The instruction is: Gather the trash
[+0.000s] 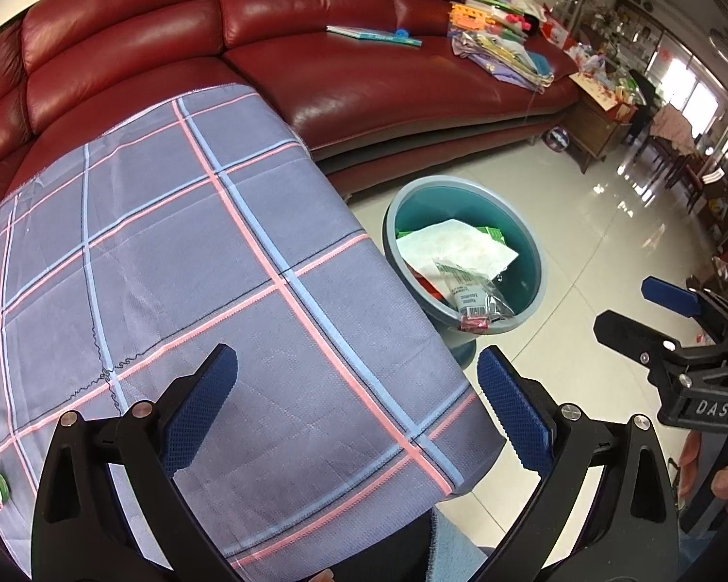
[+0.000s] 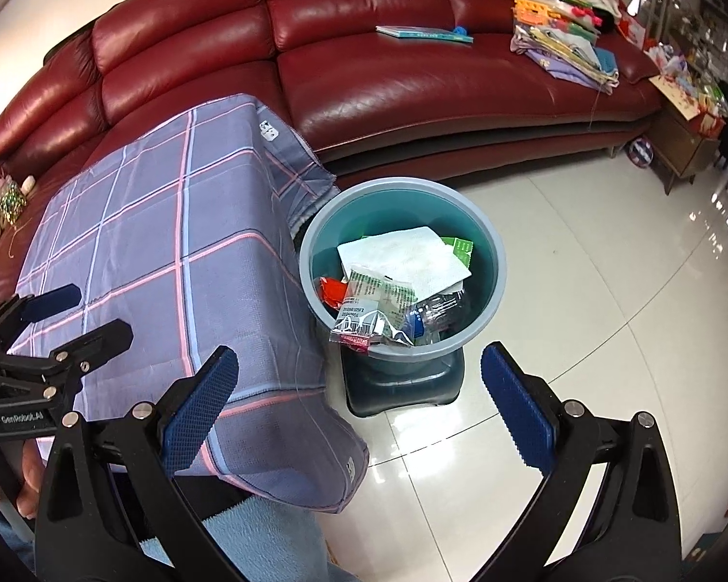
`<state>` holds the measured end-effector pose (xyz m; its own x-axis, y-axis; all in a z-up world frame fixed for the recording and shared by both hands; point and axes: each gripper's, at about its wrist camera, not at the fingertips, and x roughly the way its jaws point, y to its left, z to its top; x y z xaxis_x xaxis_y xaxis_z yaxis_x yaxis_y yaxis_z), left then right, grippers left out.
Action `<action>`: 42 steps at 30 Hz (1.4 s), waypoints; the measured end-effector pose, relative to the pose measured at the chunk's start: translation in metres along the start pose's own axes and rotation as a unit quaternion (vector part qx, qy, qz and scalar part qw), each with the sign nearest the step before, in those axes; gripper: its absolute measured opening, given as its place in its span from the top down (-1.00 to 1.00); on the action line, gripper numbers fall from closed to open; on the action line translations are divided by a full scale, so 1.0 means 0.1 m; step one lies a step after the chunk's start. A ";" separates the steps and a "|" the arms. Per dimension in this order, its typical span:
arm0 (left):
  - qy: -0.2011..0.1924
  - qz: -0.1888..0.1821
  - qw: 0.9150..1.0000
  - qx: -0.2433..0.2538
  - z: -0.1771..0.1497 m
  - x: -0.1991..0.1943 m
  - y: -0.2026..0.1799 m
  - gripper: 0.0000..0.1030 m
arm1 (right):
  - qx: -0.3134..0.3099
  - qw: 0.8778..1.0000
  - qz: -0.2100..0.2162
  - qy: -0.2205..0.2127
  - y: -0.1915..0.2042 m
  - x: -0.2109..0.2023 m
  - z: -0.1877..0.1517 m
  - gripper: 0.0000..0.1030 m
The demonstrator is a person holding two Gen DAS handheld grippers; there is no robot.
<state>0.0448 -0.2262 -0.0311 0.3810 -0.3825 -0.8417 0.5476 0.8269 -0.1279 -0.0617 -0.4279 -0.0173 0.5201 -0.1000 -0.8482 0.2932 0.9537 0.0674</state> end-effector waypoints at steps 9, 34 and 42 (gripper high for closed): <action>0.008 -0.001 1.000 -0.005 -0.02 0.06 0.02 -0.92 | -0.007 1.000 -0.003 0.013 0.06 0.10 -0.04 -0.87; 0.010 0.017 1.000 -0.003 -0.05 0.11 0.09 -0.92 | 0.003 0.999 -0.001 0.036 0.03 0.28 -0.10 -0.87; 0.005 0.029 1.000 -0.005 -0.05 0.09 0.08 -0.92 | 0.003 0.999 -0.001 0.035 0.01 0.28 -0.09 -0.87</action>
<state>0.0492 -0.2210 -0.0425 0.4050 -0.3303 -0.8526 0.5176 0.8515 -0.0841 -0.0542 -0.4270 -0.0455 0.4628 -0.0820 -0.8827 0.2990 0.9518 0.0683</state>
